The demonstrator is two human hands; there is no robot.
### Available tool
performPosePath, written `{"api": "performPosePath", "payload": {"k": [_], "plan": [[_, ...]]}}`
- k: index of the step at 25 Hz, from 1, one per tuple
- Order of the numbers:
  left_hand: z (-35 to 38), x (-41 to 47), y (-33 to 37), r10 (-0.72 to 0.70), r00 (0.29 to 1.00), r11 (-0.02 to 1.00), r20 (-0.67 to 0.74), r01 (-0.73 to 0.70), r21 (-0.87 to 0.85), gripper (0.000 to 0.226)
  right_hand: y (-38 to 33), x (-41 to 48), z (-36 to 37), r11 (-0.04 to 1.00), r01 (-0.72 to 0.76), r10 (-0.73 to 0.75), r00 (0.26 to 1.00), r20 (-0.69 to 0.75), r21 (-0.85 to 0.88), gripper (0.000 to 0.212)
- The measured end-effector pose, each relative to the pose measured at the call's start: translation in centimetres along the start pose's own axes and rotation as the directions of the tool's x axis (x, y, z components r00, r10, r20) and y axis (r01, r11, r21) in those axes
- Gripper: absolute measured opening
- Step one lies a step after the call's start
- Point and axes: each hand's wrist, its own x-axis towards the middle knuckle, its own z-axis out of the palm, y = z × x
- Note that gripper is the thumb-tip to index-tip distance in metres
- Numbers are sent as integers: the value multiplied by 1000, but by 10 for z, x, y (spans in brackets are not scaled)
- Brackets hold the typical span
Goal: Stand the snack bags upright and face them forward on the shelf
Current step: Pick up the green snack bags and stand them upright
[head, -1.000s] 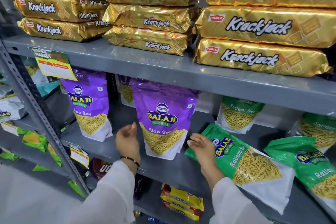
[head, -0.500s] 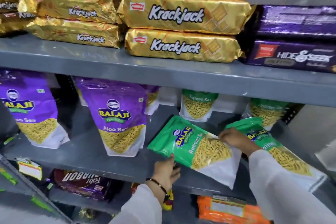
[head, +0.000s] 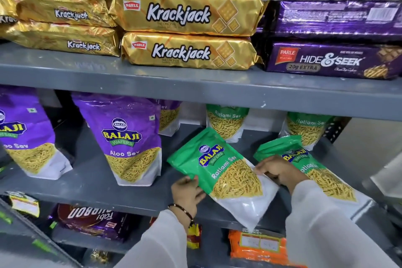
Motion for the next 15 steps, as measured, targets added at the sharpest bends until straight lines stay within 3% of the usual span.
{"api": "performPosePath", "payload": {"k": [2,5,10,12,15], "plan": [[1,-2,17,92,995,995,45,-93,23,18,6,-12,8,973,32,-19,998,-60,228,13],[11,-17,50,239,966,966,93,-246,73,11,5,-40,17,848,62,-17,996,-89,527,18],[14,-20,86,296,947,948,123,-307,84,40,8,-67,46,778,154,-46,981,-189,610,25],[14,-17,86,281,954,958,101,-286,34,37,10,-69,53,755,198,-39,965,-258,625,28],[16,-16,89,304,936,946,181,-318,59,32,7,-69,60,716,247,-30,945,-325,653,31]]}}
